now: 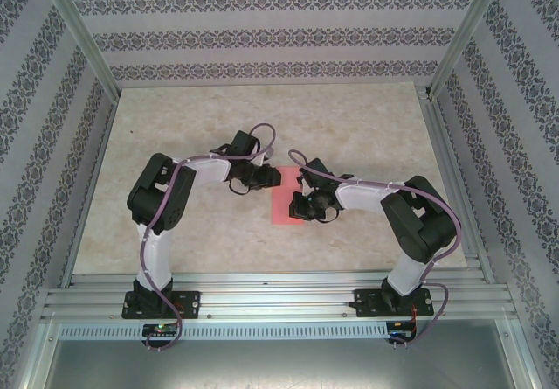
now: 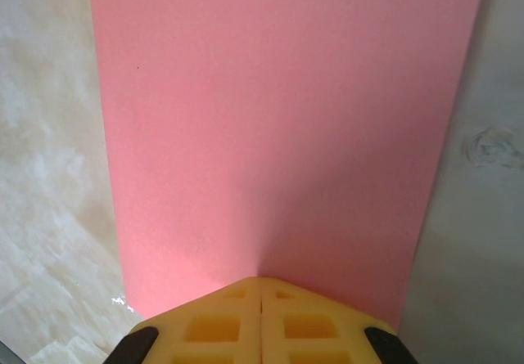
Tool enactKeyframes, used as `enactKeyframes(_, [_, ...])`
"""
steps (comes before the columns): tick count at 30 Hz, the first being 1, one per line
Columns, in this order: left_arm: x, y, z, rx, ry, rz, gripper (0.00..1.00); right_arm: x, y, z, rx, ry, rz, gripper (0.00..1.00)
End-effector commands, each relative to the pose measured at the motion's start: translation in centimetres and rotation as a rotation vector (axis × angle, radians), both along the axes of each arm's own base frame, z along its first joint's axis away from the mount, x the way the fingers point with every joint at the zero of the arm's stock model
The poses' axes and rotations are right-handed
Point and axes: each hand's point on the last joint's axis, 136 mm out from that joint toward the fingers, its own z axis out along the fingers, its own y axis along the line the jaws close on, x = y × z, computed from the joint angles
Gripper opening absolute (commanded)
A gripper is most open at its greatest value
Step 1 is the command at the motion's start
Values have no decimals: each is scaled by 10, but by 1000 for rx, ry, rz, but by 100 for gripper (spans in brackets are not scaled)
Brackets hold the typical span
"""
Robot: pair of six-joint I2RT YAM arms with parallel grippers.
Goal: Fold a paper plane with a square sheet of paper (fold left side to right side)
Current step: First fold the square sheet of paper in half at the center of the table.
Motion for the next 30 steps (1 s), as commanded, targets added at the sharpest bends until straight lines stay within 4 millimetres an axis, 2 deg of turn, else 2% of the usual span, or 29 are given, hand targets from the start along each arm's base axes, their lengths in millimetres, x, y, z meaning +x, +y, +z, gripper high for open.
enactKeyframes(1, [42, 17, -2, 52, -114, 58, 32, -31, -45, -47, -242, 104, -8, 6])
enactKeyframes(12, [64, 11, -3, 52, -122, 67, 32, -31, -47, -46, -245, 98, -12, 7])
enactKeyframes(14, [65, 14, 0, 52, -129, 73, 32, -31, -46, -46, -244, 98, -11, 7])
enactKeyframes(19, [63, 30, 23, 71, -179, 92, 32, -29, -44, -46, -238, 96, -11, 7])
enactKeyframes(24, [42, 32, 48, 17, -216, 69, 30, -29, -45, -46, -239, 94, -13, 7])
enactKeyframes(30, [3, 13, 46, -86, -152, -5, 24, -28, -45, -46, -241, 93, -16, 7])
